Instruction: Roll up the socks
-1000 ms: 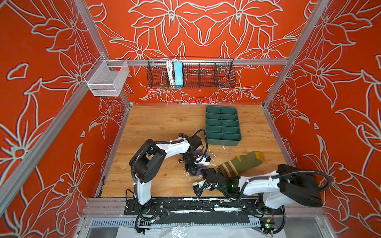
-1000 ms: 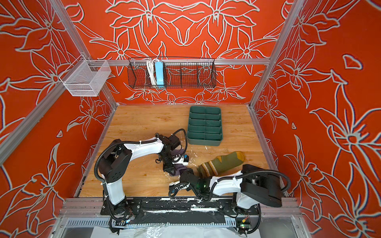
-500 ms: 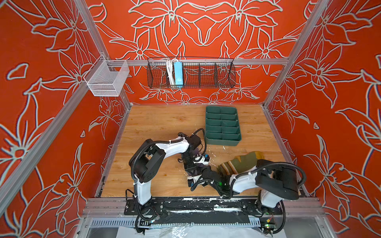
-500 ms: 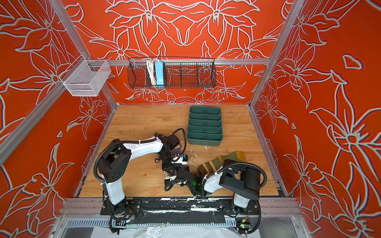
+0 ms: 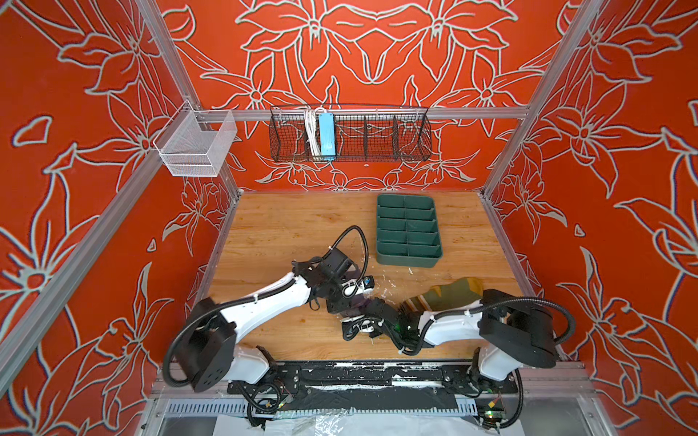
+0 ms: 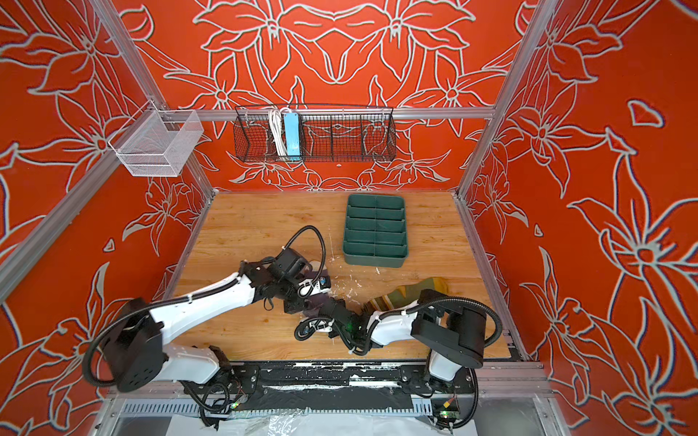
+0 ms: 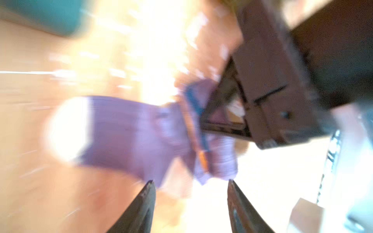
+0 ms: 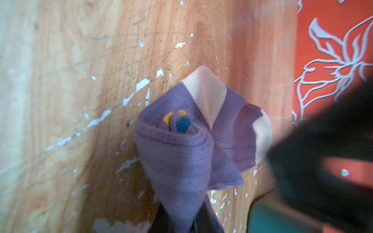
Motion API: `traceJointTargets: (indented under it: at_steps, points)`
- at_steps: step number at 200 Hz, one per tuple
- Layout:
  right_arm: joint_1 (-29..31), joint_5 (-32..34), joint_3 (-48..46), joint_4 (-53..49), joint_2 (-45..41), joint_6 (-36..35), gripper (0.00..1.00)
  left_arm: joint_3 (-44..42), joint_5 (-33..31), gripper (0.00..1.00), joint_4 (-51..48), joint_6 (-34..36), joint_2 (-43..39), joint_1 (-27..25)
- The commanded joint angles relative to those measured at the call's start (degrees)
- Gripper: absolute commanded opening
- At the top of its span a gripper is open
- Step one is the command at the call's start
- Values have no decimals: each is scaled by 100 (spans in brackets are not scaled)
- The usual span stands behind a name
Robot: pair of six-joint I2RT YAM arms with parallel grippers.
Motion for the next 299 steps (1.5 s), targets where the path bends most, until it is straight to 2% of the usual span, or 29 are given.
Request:
traceJointTargets:
  at_steps: [1,8,17,19,20,21,23,53,79,96,113,134,151,179,199,221,239,270,283,299]
  points:
    - [-107,-630,328,-1515,-1,400,0,-220,-1118,59,758,-143,-803,-27]
    - [-168,-776,450,-1742,14,429,0,-334,-1338,62,881,-96,-1141,-27]
    - [-256,-997,609,-2045,37,477,0,-490,-1598,72,1082,-52,-1630,-22]
    - [-271,-1046,644,-2111,39,484,0,-530,-1649,79,1142,-45,-1750,-23]
    - [-281,-1070,661,-2146,44,494,0,-550,-1673,90,1170,-44,-1804,-25]
    - [-290,-1091,675,-2176,46,495,0,-573,-1699,95,1197,-43,-1830,-26]
    - [-315,-1140,706,-2232,48,506,0,-612,-1731,99,1257,-43,-2033,-26]
    - [-600,-2025,1165,-3150,92,502,0,-987,-1827,97,1723,-217,-3645,-1]
    - [-960,-2943,1702,-4207,192,515,0,-1048,-826,97,1416,-107,-4511,13]
    - [-1202,-3439,2106,-4854,371,557,0,-765,-132,97,778,99,-4542,6]
    - [-1355,-3695,2410,-5249,590,539,0,-356,268,99,77,510,-4257,0]
    - [-1578,-4037,2856,-5771,940,542,0,-271,605,95,-243,1288,-3925,-13]
    - [-1728,-4261,3236,-6113,1256,553,0,-389,537,95,-84,1652,-3772,-160]
    - [-1853,-4300,3701,-6429,1693,613,0,-772,-276,94,462,2096,-3532,-844]
    - [-1912,-4422,3928,-6553,1928,633,0,-1160,-1236,91,952,2374,-3141,-1606]
    - [-1960,-4506,4069,-6641,2052,576,0,-1645,-2441,85,1584,2531,-2323,-2446]
    - [-2018,-4520,4092,-6580,2063,592,0,-1860,-3272,80,2424,1964,-1446,-2814]
    - [-2075,-4664,4057,-6460,2024,526,0,-1654,-4110,73,3107,144,-171,-3046]
    - [-2108,-4714,4064,-6428,2026,513,0,-1631,-4592,71,3292,-85,348,-3085]
    - [-2127,-4774,4091,-6466,2035,495,0,-1535,-5511,70,3510,-272,931,-3111]
